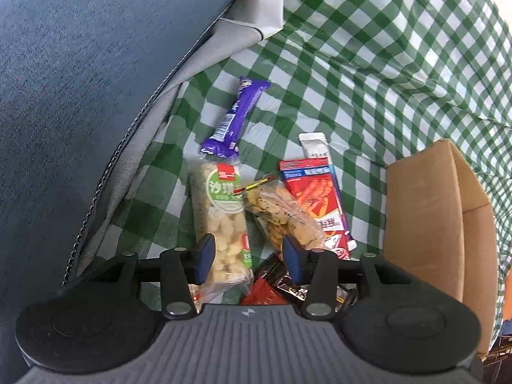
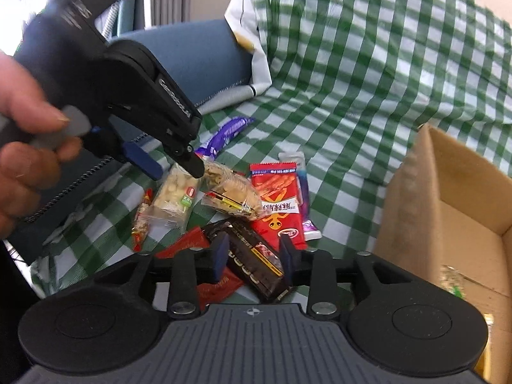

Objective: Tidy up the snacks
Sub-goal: 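Move both tools back over the snack pile, then grasp the white-and-green bar pack with the left tool while the right tool grasps the dark chocolate bar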

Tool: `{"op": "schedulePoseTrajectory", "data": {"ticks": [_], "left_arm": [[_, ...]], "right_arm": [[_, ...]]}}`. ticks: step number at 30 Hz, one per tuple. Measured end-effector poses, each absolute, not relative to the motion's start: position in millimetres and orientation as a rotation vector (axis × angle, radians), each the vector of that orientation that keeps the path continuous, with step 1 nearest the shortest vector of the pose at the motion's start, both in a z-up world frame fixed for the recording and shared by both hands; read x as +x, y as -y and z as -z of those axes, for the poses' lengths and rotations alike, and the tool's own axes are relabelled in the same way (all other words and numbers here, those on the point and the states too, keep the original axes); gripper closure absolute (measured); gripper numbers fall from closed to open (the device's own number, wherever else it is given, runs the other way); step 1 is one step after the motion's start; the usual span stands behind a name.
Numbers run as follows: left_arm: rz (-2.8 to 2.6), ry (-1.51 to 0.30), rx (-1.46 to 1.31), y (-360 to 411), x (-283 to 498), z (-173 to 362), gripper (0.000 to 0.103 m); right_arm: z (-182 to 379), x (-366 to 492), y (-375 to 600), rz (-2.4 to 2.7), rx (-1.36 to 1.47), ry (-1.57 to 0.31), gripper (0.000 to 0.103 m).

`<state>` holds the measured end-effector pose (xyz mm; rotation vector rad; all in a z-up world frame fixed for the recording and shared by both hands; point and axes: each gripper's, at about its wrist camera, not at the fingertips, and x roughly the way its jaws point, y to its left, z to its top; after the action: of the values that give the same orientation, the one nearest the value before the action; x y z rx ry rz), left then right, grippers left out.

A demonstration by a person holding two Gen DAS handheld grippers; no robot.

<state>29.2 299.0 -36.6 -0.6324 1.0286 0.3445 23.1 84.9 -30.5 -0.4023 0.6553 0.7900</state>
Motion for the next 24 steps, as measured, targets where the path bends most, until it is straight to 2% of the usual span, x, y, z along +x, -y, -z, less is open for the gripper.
{"op": "schedulePoseTrajectory", "data": {"ticks": [1,2,3,5,8,11,15,20,24], "left_arm": [[-0.354,-1.035,-0.627,-298.8,30.3,37.7,0.049],[-0.362,-1.040,-0.622,-298.5,31.2,38.8,0.047],[-0.372,-1.048,-0.616,-298.2,32.5,40.2,0.042],[-0.382,-1.058,-0.608,-298.0,34.9,42.4,0.042],[-0.391,-1.077,-0.594,-296.1,39.3,46.0,0.038],[-0.394,-1.089,-0.584,-294.1,43.9,48.6,0.036],[-0.389,-1.106,-0.575,-291.1,49.5,52.5,0.031],[-0.396,-1.131,-0.569,-290.2,54.2,58.8,0.029],[-0.399,-1.142,-0.570,-290.1,56.1,61.7,0.029]], "right_arm": [[34.6,27.0,-91.0,-0.779,-0.408,-0.665,0.048],[39.7,30.7,-96.4,-0.764,-0.420,-0.675,0.045],[45.1,32.7,-97.2,-0.751,-0.432,-0.679,0.044],[55.7,40.5,-104.6,-0.716,-0.470,-0.699,0.043],[68.8,50.9,-110.2,-0.715,-0.480,-0.773,0.037],[79.1,55.9,-116.1,-0.715,-0.510,-0.805,0.023],[87.0,66.0,-120.2,-0.707,-0.500,-0.832,0.019],[93.9,74.0,-125.0,-0.719,-0.483,-0.872,0.021],[89.3,68.7,-125.5,-0.773,-0.476,-0.868,0.049]]}}
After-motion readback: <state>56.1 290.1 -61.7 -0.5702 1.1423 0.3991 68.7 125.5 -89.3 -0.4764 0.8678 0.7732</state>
